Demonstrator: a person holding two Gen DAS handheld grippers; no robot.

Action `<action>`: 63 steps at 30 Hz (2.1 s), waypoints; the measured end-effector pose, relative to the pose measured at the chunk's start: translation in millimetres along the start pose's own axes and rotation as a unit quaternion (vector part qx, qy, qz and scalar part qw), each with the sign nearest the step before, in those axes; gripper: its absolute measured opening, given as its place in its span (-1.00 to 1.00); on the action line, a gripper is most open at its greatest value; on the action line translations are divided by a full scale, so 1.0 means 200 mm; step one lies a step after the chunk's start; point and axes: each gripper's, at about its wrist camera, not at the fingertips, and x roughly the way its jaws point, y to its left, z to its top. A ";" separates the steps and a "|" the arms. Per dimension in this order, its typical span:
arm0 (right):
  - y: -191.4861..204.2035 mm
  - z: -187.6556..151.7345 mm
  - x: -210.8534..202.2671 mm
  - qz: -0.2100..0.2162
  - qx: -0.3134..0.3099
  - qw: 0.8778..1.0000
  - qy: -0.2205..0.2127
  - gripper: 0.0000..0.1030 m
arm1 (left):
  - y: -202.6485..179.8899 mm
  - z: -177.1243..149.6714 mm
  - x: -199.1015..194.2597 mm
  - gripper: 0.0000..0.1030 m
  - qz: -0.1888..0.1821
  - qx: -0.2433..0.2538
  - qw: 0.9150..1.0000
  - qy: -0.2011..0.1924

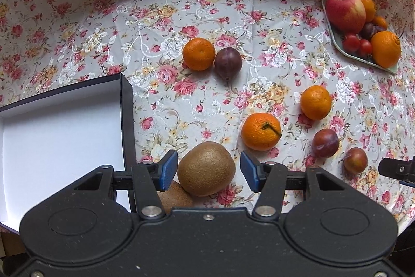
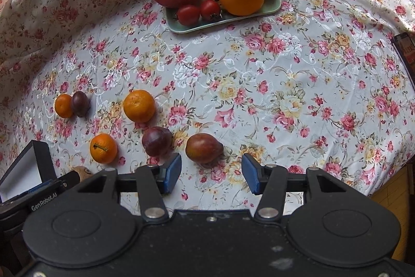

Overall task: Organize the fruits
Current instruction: 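Close left gripper on the brown kiwi while right gripper closes on the dark red pear, then carry the kiwi in left tool and pear in right tool over the white box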

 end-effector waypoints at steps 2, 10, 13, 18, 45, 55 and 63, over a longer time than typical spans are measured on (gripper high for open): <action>0.00 0.01 0.02 0.004 0.003 1.000 0.007 0.05 | 0.02 0.00 0.03 0.16 -0.004 -0.010 1.000 0.009; -0.02 0.03 0.06 0.015 0.017 1.000 0.006 0.05 | 0.01 0.00 0.13 0.20 0.002 -0.029 0.999 0.029; -0.02 0.04 0.11 0.007 0.024 1.000 0.007 0.05 | -0.01 -0.01 0.17 0.22 0.009 -0.027 0.999 0.035; 0.01 0.04 0.17 -0.013 0.016 1.000 0.004 0.05 | 0.00 -0.01 0.24 0.22 0.009 -0.039 0.998 0.050; 0.17 0.10 0.20 -0.041 0.003 0.999 -0.018 -0.14 | 0.14 0.00 0.07 0.20 -0.042 -0.108 0.993 -0.002; 0.34 0.07 0.00 0.022 -0.007 0.999 -0.039 -0.14 | 0.40 0.04 -0.21 0.21 -0.014 -0.190 0.980 -0.063; 0.68 -0.10 -0.08 0.075 -0.067 0.994 -0.029 -0.14 | 0.73 -0.09 -0.34 0.21 0.072 -0.230 0.967 -0.086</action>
